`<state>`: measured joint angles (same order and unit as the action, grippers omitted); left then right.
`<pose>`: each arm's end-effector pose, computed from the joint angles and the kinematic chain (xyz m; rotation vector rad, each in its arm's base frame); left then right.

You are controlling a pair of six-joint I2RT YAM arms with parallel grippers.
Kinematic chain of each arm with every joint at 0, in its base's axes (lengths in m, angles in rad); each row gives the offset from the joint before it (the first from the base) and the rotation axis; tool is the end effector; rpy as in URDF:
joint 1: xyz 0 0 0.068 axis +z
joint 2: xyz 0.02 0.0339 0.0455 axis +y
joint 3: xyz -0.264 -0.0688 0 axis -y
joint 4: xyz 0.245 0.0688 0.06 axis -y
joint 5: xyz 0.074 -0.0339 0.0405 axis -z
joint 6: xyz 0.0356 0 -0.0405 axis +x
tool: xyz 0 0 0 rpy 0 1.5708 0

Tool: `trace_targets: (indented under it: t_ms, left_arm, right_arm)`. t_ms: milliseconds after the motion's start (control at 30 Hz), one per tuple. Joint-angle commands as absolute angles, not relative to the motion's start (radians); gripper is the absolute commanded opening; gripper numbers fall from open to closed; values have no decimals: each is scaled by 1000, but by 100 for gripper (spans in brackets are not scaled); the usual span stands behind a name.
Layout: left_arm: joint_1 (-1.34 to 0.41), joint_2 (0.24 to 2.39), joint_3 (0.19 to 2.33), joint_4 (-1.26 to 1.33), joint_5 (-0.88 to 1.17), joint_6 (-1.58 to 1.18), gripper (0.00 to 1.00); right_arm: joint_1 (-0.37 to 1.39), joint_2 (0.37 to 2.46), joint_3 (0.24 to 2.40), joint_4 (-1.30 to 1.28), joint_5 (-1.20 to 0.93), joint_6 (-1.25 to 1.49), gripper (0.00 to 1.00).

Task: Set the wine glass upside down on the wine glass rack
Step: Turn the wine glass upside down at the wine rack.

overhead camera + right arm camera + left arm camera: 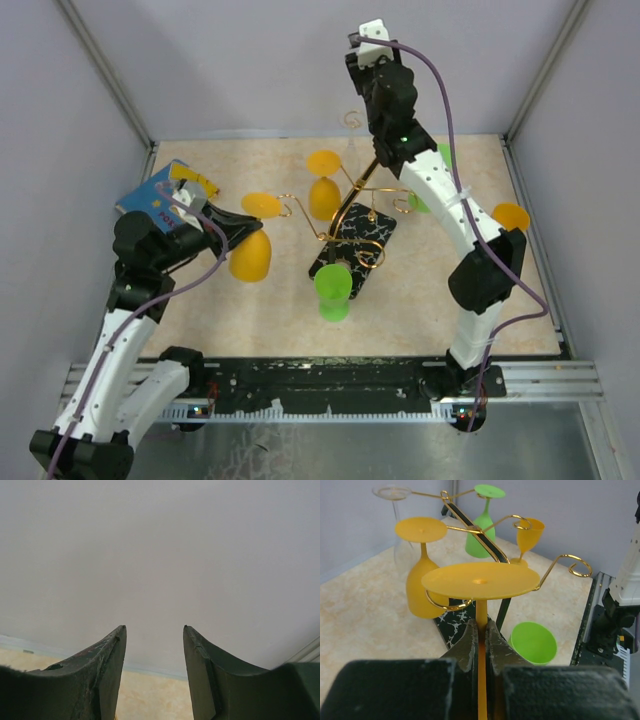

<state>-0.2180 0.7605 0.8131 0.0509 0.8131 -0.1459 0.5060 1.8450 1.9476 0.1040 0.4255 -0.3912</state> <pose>0.1586 -0.0616 0.3784 0.7250 1.3872 -0.8815 0.3861 0.1971 0.4742 -0.2598 1.3610 -0.1942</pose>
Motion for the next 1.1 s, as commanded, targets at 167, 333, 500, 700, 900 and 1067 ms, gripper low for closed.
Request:
trace_targets:
  t_ms: [167, 333, 500, 700, 900, 1067]
  left_arm:
    - [-267, 755, 691, 194, 831, -213, 0]
    - [-315, 766, 625, 309, 803, -225, 0]
    - [-360, 792, 588, 429, 772, -232, 0]
    - [-391, 846, 563, 537, 748, -219, 0]
    - [-412, 907, 544, 622, 719, -214, 0]
    - [-418, 931, 529, 665, 666, -199, 0]
  right_arm:
    - [500, 1836, 2011, 114, 445, -424, 50]
    - [500, 1832, 2009, 111, 446, -447, 51]
    - [500, 1832, 2015, 101, 444, -475, 52]
    - [500, 1824, 2012, 95, 450, -493, 52]
    - [500, 1813, 2005, 100, 459, -517, 52]
    - [499, 1810, 1991, 111, 462, -532, 52]
